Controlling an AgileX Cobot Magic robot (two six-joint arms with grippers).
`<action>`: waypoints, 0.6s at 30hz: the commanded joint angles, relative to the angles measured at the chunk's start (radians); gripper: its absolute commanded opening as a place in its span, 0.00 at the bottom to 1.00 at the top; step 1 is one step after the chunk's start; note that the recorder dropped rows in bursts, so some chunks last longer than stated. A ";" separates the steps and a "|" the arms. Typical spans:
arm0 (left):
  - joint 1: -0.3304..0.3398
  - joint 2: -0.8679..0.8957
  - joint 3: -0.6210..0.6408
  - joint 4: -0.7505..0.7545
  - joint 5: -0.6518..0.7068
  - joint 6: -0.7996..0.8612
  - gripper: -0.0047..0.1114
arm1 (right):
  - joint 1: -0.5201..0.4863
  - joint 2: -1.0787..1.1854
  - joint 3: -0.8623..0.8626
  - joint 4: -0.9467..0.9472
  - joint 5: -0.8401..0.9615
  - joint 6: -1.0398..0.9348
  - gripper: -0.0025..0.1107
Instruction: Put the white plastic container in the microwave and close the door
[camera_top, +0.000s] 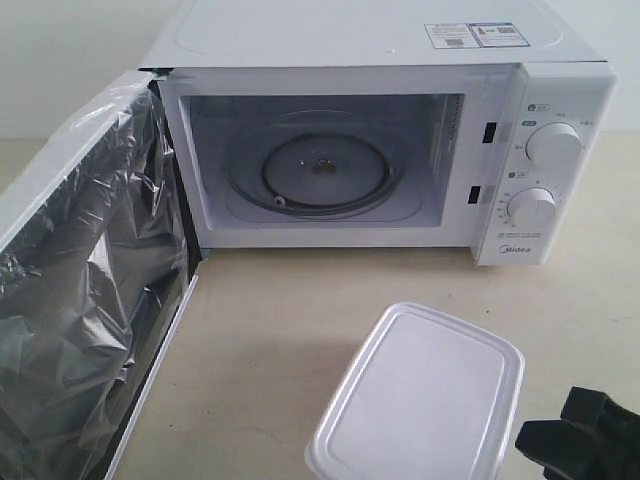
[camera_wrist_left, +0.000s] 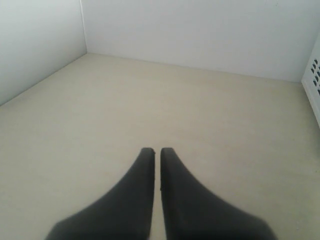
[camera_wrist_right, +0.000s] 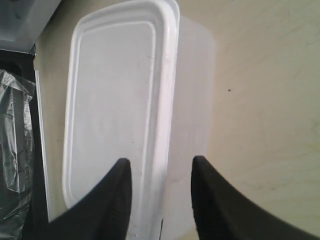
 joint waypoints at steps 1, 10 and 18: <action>0.004 -0.003 0.003 -0.005 0.000 0.005 0.08 | -0.005 -0.005 0.007 0.001 0.004 0.003 0.33; 0.003 -0.003 0.003 -0.005 -0.002 0.005 0.08 | -0.041 0.065 0.007 0.001 0.023 -0.024 0.33; 0.003 -0.003 0.003 -0.005 -0.002 0.005 0.08 | -0.041 0.088 0.000 0.047 0.026 -0.121 0.33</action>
